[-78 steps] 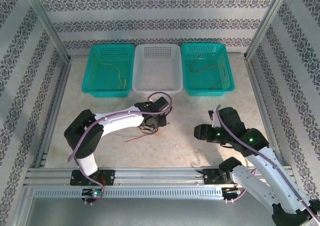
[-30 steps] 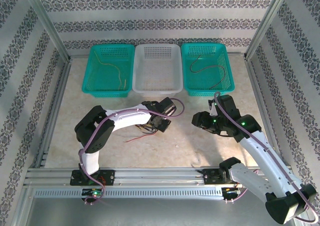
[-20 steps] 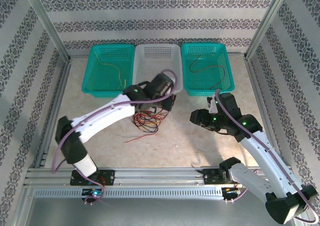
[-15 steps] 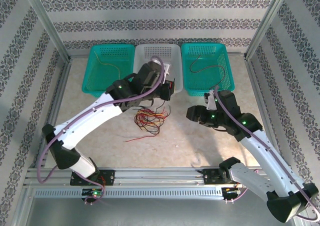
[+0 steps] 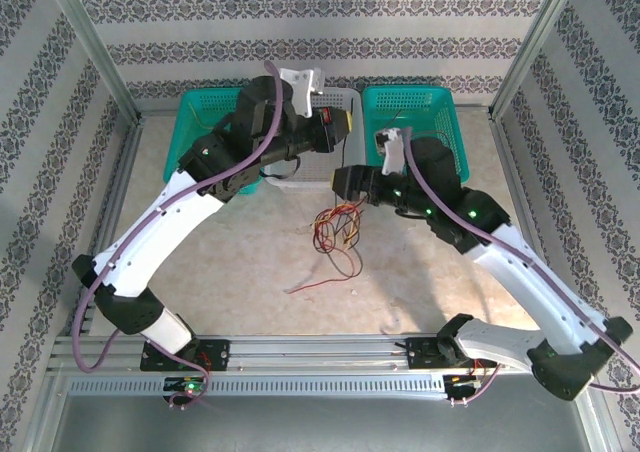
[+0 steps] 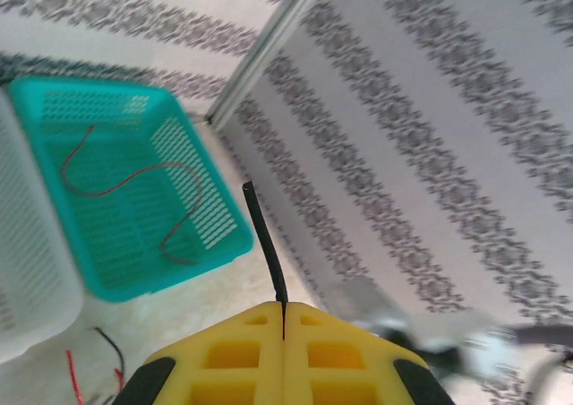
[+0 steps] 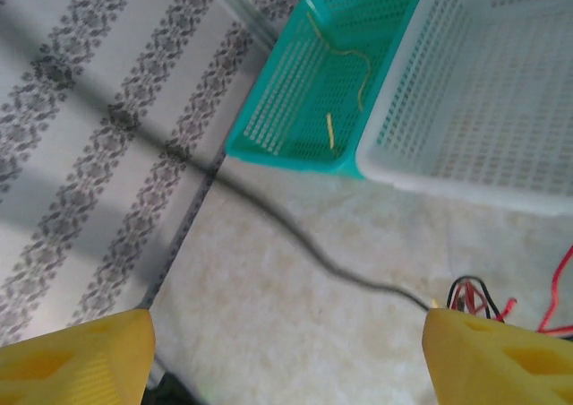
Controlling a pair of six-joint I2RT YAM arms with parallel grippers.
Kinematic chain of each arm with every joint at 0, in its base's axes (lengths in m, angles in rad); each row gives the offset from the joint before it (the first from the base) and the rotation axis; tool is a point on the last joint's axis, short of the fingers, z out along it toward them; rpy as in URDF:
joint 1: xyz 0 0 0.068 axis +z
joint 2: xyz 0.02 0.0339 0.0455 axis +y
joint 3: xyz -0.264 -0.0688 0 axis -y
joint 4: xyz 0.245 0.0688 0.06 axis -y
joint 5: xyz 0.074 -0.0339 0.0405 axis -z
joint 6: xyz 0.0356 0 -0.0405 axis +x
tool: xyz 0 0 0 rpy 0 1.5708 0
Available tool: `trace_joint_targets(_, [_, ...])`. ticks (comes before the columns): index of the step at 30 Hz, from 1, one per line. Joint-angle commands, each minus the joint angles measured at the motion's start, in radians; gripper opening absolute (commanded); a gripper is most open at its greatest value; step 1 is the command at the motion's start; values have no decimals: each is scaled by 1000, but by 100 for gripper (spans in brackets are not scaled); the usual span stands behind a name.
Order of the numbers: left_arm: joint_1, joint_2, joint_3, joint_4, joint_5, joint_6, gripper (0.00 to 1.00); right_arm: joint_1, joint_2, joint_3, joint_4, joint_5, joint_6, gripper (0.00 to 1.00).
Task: Untangle the cables
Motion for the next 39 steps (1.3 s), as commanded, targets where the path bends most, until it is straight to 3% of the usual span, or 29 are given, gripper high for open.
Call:
trace_joint_targets(1, [33, 32, 78, 70, 76, -5, 0, 4, 68, -53, 85, 104, -29, 77])
trace_joint_targets(4, [65, 74, 190, 37, 100, -25, 0, -12, 97, -190, 205, 99, 46, 67])
trace_joint_targets(8, [72, 98, 289, 39, 96, -19, 0, -24, 106, -355, 276, 77, 96, 47])
trace_joint_targets(11, [80, 123, 374, 18, 105, -8, 0, -32, 76, -452, 305, 42, 116, 42])
trace_joint_targets(16, [113, 157, 464, -11, 50, 19, 0, -55, 62, -585, 320, 14, 150, 44])
trace_joint_targets(20, [196, 201, 464, 3, 59, -36, 0, -113, -45, -600, 246, 31, 129, 61])
trace_joint_targets(23, [212, 235, 450, -35, 58, 4, 0, -150, -127, -588, 220, 29, 123, 57])
trace_joint_targets(26, [213, 208, 287, 28, 146, 27, 0, -176, -132, -527, 159, 18, 104, 43])
trace_joint_targets(29, [213, 96, -79, 297, 264, -8, 6, -176, -127, -481, 152, 21, 90, 40])
trace_joint_targets(34, [219, -53, -552, 592, 346, -46, 22, -176, -81, -362, 118, 22, 80, 0])
trace_joint_targets(39, [191, -105, -851, 813, 428, 23, 46, -165, -74, -159, 48, -4, 79, 0])
